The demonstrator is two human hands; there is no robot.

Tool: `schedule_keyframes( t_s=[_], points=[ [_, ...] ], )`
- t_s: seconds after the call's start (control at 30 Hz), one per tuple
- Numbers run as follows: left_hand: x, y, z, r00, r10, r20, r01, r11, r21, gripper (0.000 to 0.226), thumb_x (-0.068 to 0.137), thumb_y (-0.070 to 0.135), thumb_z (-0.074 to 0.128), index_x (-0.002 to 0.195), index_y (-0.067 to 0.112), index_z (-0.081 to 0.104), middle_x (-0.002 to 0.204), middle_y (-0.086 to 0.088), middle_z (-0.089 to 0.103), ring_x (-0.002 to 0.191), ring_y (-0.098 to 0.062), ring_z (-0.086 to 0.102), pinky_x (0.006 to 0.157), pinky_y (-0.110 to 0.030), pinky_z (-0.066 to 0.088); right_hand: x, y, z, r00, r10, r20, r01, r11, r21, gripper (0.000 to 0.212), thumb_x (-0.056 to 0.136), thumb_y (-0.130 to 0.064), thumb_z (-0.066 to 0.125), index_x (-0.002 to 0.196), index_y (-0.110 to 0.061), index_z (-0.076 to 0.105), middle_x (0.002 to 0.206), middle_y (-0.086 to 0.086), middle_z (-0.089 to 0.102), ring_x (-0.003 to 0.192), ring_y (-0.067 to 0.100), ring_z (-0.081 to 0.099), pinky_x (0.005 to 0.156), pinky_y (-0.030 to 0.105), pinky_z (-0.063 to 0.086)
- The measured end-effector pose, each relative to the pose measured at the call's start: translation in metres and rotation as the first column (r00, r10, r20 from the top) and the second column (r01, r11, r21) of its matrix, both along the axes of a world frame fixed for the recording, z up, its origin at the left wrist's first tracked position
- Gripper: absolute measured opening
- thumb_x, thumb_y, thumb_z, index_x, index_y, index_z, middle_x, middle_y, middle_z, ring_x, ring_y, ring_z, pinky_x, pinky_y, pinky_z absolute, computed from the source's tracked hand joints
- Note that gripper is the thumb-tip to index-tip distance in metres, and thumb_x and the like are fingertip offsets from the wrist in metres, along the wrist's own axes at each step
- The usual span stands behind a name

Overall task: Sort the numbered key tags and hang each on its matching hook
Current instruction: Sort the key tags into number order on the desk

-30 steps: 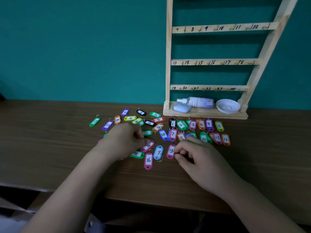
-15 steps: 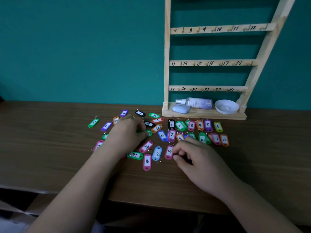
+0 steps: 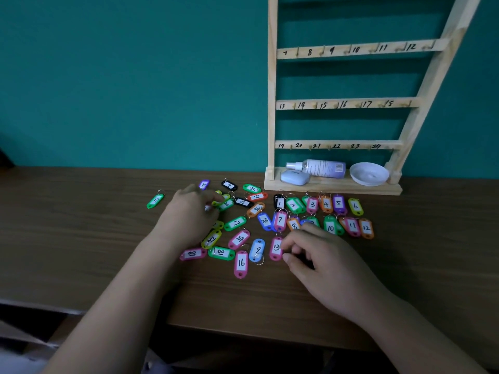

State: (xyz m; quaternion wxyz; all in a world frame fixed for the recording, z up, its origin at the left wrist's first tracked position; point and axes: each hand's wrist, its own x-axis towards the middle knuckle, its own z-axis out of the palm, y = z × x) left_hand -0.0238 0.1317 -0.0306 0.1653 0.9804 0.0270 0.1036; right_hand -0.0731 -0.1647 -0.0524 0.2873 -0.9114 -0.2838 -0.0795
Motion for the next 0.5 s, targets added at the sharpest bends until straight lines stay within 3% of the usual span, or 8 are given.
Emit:
schedule_keyframes(
  t_s=[0.2,0.3,0.5],
  points=[
    [-0.004,0.002,0.001,1.000,-0.005,0.027,0.006,0.998,-0.069,0.017,0.097,0.027,0.069,0.106,0.038,0.078,0.108,0.004,0.051,0.114,-0.025,0.057,0.087,-0.032,0.044,0.000,0.000,-0.001,1.000,0.001,0.001,-0.001,1.000,-0.006,0.008,0.098,-0.029,0.072,0.102,-0.035,0.068,0.094,-0.024,0.052,0.099,-0.002,0.055,0.070,0.012,0.040],
    [-0.001,0.011,0.004,0.995,0.050,0.085,-0.041,0.994,-0.100,0.012,0.095,0.022,0.070,0.100,0.032,0.076,0.107,0.005,0.057,0.107,-0.021,0.058,0.077,-0.026,0.041,0.000,0.000,0.000,1.000,0.002,0.004,-0.002,1.000,-0.006,0.008,0.098,-0.029,0.072,0.101,-0.036,0.068,0.094,-0.023,0.052,0.097,-0.001,0.055,0.071,0.014,0.042],
    [0.010,0.024,0.004,0.987,0.147,0.056,-0.146,0.989,-0.029,0.027,0.098,0.020,0.066,0.124,0.014,0.065,0.129,-0.014,0.057,0.121,-0.039,0.051,0.095,-0.045,0.047,0.000,0.001,0.000,1.000,0.001,0.003,-0.001,1.000,-0.013,0.011,0.098,-0.029,0.072,0.099,-0.038,0.066,0.093,-0.023,0.052,0.098,0.001,0.055,0.070,0.014,0.042]
  ],
)
